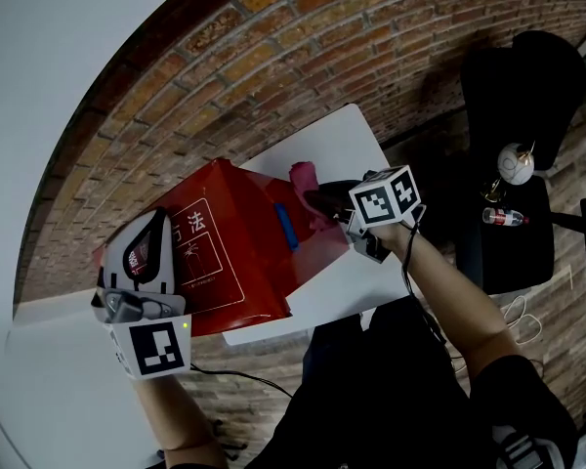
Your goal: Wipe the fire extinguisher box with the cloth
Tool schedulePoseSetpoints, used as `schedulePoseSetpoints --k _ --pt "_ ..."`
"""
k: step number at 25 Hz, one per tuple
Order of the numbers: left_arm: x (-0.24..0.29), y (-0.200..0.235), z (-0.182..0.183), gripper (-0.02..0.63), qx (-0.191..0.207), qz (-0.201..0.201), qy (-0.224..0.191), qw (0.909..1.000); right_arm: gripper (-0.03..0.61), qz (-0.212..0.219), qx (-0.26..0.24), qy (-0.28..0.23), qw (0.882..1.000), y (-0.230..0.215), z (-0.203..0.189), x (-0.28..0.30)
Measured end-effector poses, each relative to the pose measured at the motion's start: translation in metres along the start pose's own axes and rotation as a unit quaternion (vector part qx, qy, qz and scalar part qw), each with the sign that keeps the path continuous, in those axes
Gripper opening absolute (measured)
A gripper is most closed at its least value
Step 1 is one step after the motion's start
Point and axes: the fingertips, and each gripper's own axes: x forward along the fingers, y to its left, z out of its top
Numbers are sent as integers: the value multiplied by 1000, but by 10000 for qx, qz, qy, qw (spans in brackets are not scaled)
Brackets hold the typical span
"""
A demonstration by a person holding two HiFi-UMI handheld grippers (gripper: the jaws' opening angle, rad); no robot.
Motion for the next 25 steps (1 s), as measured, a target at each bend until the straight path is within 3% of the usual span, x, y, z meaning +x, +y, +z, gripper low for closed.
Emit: schedulePoseSetpoints --k 19,25 --pt "0 0 0 20 -16 10 13 10000 61 -28 -37 -106 9999 -48 -31 12" --pt "0 1 0 20 -37 17 15 10000 61 -223 -92 12 9997 -67 -40 15"
